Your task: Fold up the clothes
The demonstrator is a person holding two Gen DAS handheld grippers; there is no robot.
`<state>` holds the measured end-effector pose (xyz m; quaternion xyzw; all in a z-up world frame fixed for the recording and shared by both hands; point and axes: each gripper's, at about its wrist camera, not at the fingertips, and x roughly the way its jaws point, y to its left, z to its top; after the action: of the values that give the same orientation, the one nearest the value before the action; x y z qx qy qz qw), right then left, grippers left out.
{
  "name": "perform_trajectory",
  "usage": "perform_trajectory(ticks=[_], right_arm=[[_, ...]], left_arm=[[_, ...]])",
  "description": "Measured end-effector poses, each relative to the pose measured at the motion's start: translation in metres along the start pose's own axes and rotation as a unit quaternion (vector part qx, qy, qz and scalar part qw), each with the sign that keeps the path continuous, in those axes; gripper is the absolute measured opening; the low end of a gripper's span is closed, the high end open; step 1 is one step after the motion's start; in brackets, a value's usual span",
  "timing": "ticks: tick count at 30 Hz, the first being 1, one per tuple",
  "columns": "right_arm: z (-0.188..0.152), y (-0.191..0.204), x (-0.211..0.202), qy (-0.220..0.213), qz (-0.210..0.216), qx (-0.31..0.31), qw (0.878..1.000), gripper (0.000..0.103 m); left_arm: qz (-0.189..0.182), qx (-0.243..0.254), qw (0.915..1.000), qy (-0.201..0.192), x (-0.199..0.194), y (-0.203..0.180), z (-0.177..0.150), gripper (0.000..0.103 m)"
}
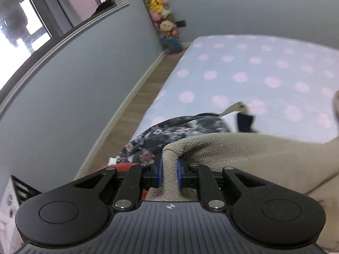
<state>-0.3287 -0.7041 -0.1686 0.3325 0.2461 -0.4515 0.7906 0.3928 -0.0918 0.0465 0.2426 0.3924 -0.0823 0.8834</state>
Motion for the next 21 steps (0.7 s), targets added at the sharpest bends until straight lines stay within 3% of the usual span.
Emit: perform_trajectory(ticks=[2, 7, 10, 14, 16, 18, 19, 21], right_arm=[[0.001, 0.001, -0.002, -0.001, -0.010, -0.005, 1.000, 0.057], [0.006, 0.011, 0.003, 0.004, -0.021, -0.012, 1.000, 0.057], [0.009, 0.022, 0.015, 0.013, -0.018, -0.026, 0.999, 0.058], [0.011, 0.047, 0.039, 0.028, 0.003, -0.048, 0.998, 0.058], [0.010, 0.063, 0.051, 0.034, 0.018, -0.059, 0.998, 0.058], [0.006, 0.078, 0.062, 0.041, 0.033, -0.071, 0.996, 0.058], [0.004, 0.085, 0.067, 0.045, 0.041, -0.077, 0.995, 0.058], [0.000, 0.099, 0.078, 0.054, 0.057, -0.090, 0.993, 0.058]], left_arm=[[0.009, 0.005, 0.9999, -0.004, 0.015, -0.004, 0.000, 0.014], [0.018, 0.024, 0.9989, -0.036, 0.027, -0.016, -0.004, 0.035], [0.016, 0.031, 0.9965, -0.077, 0.007, -0.017, -0.002, 0.049], [0.010, 0.041, 0.9903, -0.132, -0.024, -0.020, 0.001, 0.053], [-0.008, 0.048, 0.9876, -0.149, -0.039, -0.029, -0.001, 0.053], [-0.069, 0.068, 0.9853, -0.141, -0.052, -0.044, -0.009, 0.051], [-0.104, 0.084, 0.9825, -0.130, -0.055, -0.053, -0.015, 0.042], [-0.137, 0.126, 0.9763, -0.111, -0.054, -0.080, -0.030, 0.039]])
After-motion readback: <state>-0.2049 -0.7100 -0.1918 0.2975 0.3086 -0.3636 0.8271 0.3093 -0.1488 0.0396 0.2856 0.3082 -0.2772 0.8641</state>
